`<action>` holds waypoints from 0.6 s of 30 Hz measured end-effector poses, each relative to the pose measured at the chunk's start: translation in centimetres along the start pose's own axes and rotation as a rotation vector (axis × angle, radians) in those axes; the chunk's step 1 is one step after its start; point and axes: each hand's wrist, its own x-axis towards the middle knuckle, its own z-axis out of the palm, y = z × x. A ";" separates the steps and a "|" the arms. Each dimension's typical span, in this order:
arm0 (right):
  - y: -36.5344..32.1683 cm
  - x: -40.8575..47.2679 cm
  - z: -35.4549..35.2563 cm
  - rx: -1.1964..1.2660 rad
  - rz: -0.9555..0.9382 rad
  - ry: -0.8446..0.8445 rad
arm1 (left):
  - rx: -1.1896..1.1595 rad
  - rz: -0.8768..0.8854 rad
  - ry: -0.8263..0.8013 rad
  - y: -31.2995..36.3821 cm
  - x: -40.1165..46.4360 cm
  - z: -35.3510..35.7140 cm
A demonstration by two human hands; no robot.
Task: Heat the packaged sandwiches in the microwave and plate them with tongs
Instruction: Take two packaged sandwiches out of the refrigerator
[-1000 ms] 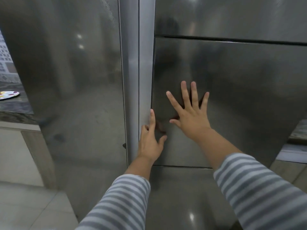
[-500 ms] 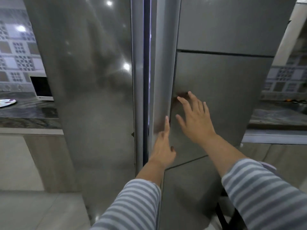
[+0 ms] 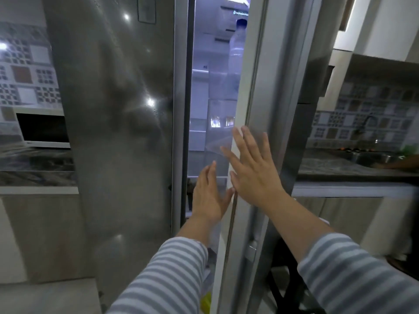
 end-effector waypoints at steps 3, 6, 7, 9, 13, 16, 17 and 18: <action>0.7 -0.8 -0.4 -0.095 -0.055 -0.097 | 0.063 0.018 -0.020 1.0 0.5 0.6; 2.3 -1.1 -0.8 -0.236 -0.095 -0.280 | 0.150 -0.032 -0.160 2.6 1.0 1.7; 2.7 -1.2 -0.9 -0.279 -0.099 -0.314 | 0.167 -0.032 -0.179 3.0 0.9 2.0; 4.0 -1.8 -1.2 -0.347 -0.075 -0.344 | 0.164 0.010 -0.183 4.2 0.4 3.1; 6.9 -4.7 -1.1 -0.345 0.014 -0.319 | 0.187 0.087 -0.171 6.5 -0.7 5.6; 9.3 -7.0 -1.6 -0.278 0.023 -0.297 | 0.187 0.125 -0.160 8.4 -1.9 6.6; 10.1 -7.8 -1.8 -0.254 0.024 -0.294 | 0.184 0.141 -0.157 9.1 -2.3 6.8; 10.9 -8.5 -2.1 -0.240 0.023 -0.291 | 0.188 0.155 -0.156 9.7 -2.7 6.9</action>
